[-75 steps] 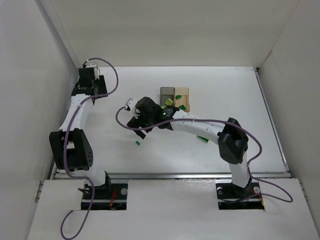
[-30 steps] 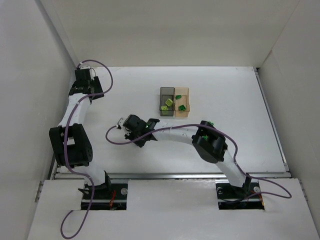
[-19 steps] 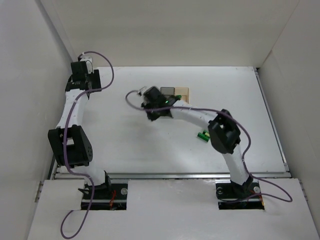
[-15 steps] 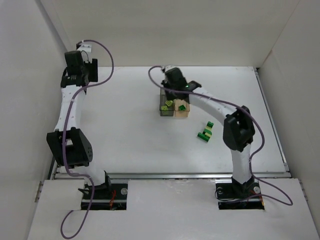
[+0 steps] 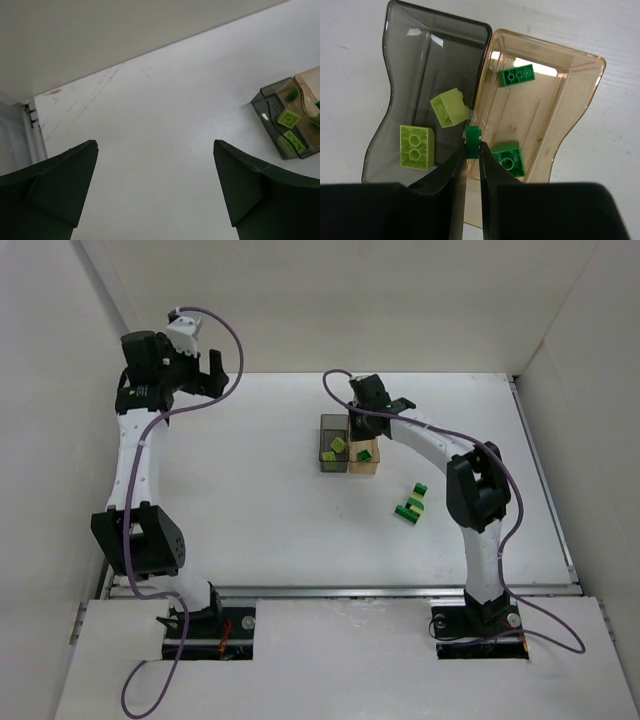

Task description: Sort the legos into containers by color

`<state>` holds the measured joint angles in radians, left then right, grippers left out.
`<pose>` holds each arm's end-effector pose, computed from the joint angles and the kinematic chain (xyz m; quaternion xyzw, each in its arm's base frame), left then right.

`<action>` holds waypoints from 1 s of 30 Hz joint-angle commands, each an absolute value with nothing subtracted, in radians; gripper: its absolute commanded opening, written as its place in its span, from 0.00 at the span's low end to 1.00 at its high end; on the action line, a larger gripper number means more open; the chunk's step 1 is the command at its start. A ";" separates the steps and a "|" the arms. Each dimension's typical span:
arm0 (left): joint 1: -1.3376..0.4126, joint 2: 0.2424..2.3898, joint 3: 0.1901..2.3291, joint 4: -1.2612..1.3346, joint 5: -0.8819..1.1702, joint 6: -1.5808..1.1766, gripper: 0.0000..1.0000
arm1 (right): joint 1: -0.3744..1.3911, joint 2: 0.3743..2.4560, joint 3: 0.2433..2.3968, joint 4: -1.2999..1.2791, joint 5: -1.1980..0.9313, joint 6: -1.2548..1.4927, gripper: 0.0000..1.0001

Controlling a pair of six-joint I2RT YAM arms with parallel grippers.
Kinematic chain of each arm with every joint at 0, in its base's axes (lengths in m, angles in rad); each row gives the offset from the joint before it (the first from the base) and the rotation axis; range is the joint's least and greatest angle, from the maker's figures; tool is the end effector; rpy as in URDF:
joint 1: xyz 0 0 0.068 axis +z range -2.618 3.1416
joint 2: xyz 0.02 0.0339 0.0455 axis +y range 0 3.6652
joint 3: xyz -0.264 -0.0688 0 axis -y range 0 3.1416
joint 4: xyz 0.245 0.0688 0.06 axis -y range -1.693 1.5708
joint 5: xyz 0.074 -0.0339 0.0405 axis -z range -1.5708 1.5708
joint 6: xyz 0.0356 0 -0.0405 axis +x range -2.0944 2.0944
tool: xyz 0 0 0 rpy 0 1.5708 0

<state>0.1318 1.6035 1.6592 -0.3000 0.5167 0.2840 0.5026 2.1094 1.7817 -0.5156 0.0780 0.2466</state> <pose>0.3708 0.0314 0.4255 0.2148 0.7477 -0.0741 0.6240 0.4215 0.2285 0.2363 -0.1054 0.9280 0.0962 0.3442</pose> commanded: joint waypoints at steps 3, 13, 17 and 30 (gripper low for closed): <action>0.077 1.629 1.635 -0.371 0.540 0.402 1.00 | 0.486 2.085 1.757 -0.505 0.087 0.334 0.08; 0.104 1.649 1.667 -0.317 0.526 0.353 1.00 | 0.477 2.071 1.744 -0.518 0.086 0.353 0.73; 0.108 1.660 1.680 -0.391 0.680 0.567 1.00 | 0.477 2.025 1.753 -0.537 0.123 0.353 0.81; -0.037 1.654 1.661 0.118 -0.338 0.453 0.93 | 0.273 1.637 1.405 -0.715 0.157 0.452 1.00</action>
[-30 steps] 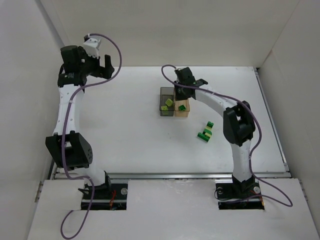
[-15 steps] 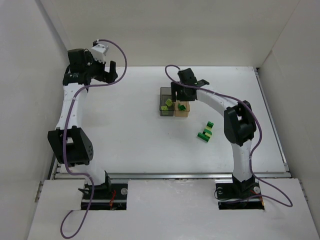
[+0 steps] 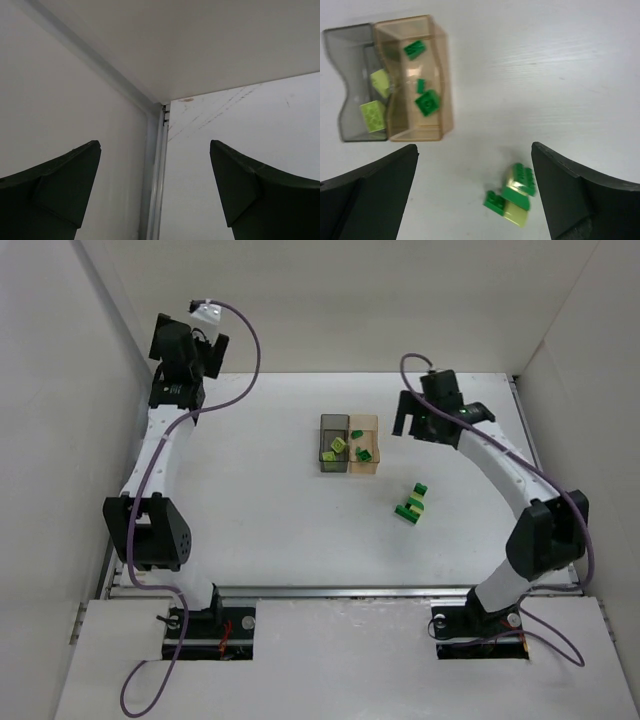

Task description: Sort the legos into containers by color

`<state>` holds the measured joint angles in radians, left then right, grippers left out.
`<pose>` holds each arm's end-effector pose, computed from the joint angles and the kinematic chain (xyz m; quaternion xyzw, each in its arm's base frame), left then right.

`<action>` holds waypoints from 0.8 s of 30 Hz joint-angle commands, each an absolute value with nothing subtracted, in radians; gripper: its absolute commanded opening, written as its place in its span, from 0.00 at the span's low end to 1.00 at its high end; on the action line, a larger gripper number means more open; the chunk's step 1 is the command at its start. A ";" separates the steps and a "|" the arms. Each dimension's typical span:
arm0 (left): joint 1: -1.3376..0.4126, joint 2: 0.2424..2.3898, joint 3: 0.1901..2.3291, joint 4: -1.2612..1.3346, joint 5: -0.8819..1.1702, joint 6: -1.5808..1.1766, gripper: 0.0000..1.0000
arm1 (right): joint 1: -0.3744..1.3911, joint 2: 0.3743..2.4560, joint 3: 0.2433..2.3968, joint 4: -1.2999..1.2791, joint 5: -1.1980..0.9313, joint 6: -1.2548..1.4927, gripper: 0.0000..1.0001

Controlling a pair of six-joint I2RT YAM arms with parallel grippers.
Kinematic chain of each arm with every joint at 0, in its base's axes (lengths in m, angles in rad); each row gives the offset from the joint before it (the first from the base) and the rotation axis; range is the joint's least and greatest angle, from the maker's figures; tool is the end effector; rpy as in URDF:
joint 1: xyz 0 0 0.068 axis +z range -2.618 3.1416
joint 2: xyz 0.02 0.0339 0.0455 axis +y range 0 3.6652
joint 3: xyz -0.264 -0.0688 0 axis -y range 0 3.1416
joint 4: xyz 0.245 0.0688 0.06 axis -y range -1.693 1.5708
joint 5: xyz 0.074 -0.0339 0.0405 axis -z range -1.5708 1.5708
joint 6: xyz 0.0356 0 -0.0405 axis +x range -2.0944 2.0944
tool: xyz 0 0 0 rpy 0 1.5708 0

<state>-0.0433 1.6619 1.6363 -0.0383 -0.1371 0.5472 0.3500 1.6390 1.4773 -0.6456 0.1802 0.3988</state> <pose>0.3994 -0.0124 0.4231 0.1669 0.7098 0.2185 0.6485 0.3449 0.1191 0.3179 0.0561 0.9232 0.0580 0.3759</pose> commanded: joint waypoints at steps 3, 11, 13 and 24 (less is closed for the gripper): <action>-0.096 1.654 1.629 -0.010 -0.232 0.453 0.87 | 0.273 1.637 1.324 -0.715 0.137 0.480 1.00; -0.213 1.700 1.608 -0.242 -0.115 0.355 0.92 | 0.252 1.614 1.203 -0.623 0.155 0.594 1.00; -0.213 1.700 1.599 -0.256 -0.080 0.335 0.92 | 0.252 1.658 1.192 -0.623 0.126 0.594 1.00; -0.213 1.700 1.589 -0.276 -0.066 0.304 0.91 | 0.252 1.712 1.115 -0.551 0.071 0.624 0.93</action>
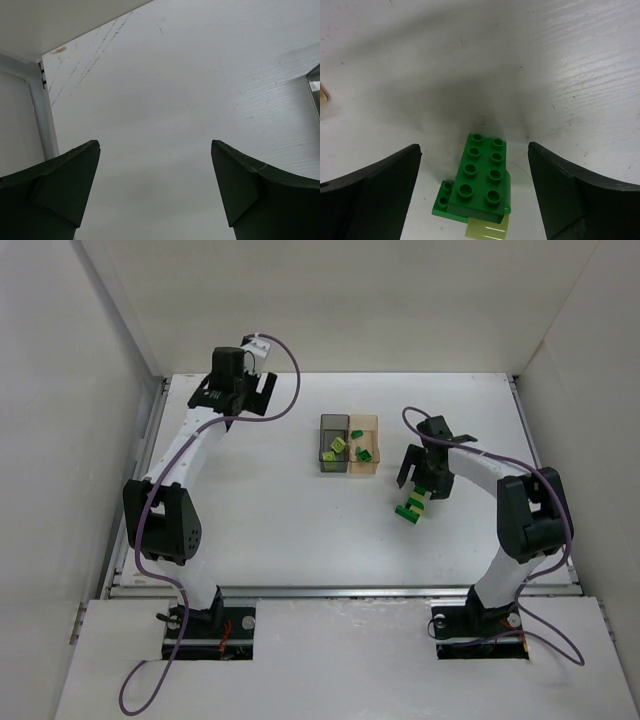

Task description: Sort the legos into containers by color

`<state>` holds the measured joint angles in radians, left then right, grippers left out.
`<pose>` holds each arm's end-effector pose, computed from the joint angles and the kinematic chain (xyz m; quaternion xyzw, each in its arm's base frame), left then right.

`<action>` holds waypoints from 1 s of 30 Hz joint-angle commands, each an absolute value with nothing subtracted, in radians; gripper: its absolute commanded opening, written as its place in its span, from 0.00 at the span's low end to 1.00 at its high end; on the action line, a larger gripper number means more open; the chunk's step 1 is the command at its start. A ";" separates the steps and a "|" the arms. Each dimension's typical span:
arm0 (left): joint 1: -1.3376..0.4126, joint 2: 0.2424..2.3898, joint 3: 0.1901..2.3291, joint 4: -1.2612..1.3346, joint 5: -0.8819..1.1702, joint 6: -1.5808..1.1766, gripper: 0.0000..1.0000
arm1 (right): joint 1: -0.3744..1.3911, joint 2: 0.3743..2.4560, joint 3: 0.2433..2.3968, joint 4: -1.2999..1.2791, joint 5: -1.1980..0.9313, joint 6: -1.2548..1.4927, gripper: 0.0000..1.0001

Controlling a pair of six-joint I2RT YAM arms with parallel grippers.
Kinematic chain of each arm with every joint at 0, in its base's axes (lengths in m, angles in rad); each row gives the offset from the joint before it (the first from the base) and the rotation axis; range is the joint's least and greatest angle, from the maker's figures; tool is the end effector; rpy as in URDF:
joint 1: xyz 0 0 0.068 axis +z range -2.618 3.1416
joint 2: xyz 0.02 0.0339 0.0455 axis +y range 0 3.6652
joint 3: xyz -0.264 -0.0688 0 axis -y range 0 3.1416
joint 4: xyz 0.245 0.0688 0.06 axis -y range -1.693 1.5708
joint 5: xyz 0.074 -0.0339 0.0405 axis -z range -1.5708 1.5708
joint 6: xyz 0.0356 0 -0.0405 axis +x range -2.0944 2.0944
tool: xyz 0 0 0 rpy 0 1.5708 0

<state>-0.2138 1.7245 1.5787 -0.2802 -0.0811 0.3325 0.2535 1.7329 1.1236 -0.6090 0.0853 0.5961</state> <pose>0.4025 -0.0844 0.3529 0.2054 0.8147 0.0661 0.5382 0.3257 0.0812 0.1803 0.1750 0.9679 0.0340 0.1769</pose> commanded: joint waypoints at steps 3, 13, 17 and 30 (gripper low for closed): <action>-0.213 1.700 1.589 -0.276 -0.057 0.295 0.91 | 0.252 1.712 1.095 -0.541 0.071 0.624 0.90; -0.213 1.690 1.580 -0.276 -0.057 0.295 0.91 | 0.252 1.732 1.086 -0.517 0.058 0.624 0.54; -0.232 1.681 1.559 -0.285 -0.045 0.305 0.89 | 0.252 1.741 1.086 -0.508 0.034 0.615 0.35; -0.324 1.672 1.617 -0.399 0.104 0.382 0.85 | 0.252 1.588 1.232 -0.499 -0.095 0.532 0.00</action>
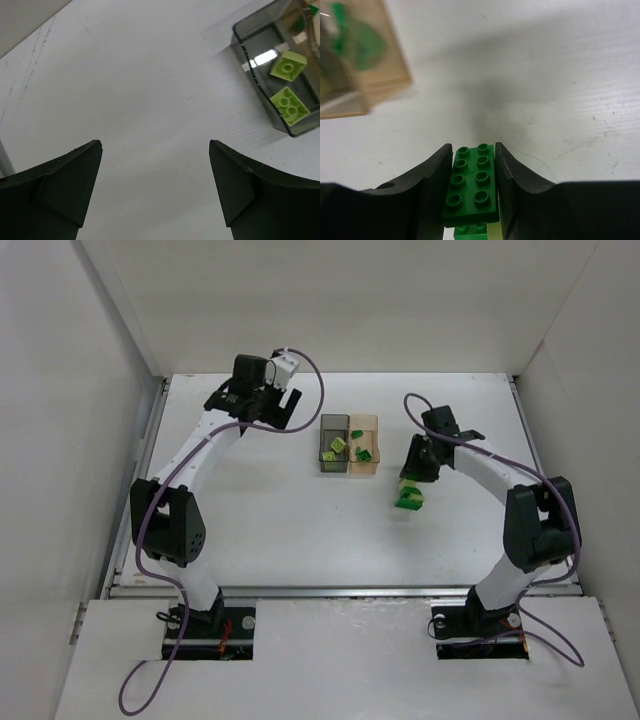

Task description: Sort the legos into containers by color

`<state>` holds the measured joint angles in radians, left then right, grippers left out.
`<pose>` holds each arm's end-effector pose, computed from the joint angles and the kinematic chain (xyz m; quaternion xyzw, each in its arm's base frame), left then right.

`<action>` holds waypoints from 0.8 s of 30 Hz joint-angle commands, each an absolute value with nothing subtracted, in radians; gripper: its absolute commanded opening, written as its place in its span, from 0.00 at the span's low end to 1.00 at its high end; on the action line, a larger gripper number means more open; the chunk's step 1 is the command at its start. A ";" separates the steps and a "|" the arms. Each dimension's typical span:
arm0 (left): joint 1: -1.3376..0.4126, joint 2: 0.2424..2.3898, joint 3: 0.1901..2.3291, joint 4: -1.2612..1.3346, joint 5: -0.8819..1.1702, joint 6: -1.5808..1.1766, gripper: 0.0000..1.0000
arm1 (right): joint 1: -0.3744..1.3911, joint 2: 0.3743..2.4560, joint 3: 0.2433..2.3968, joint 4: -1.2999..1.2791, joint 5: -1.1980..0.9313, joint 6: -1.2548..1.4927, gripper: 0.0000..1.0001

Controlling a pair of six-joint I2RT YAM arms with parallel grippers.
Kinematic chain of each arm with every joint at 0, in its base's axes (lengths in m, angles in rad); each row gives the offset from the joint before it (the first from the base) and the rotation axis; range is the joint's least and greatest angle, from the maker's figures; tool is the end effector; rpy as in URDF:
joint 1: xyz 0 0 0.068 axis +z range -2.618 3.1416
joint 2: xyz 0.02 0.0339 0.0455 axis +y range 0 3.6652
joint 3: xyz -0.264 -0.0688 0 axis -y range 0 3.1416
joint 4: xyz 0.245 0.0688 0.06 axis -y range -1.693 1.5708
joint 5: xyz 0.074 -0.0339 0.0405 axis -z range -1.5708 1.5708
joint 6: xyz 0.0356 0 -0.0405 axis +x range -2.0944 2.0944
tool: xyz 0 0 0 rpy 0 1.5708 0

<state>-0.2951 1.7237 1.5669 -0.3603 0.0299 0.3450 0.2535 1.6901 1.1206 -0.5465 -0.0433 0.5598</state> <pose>0.3889 -0.1193 0.3413 0.2791 0.8180 -0.0004 0.5029 0.3270 0.0863 0.1956 0.1438 0.9634 0.1085 0.1987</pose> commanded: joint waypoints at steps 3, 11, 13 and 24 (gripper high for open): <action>-0.366 1.683 1.650 -0.443 0.198 0.425 0.84 | 0.252 1.545 1.302 -0.508 -0.095 0.543 0.00; -0.534 1.692 1.762 -0.535 0.556 0.713 0.82 | 0.273 1.499 1.437 -0.443 -0.074 0.620 0.00; -0.586 1.692 1.763 -0.544 0.610 0.855 0.82 | 0.273 1.514 1.477 -0.443 -0.074 0.630 0.00; -0.713 1.701 1.628 -0.329 0.654 0.948 0.87 | 0.321 1.533 1.487 -0.367 -0.098 0.699 0.00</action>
<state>-0.7036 1.7237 1.6596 -0.4450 0.6415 0.9485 0.2996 1.5528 1.4597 -0.4549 -0.0872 0.6647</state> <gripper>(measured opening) 0.880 0.428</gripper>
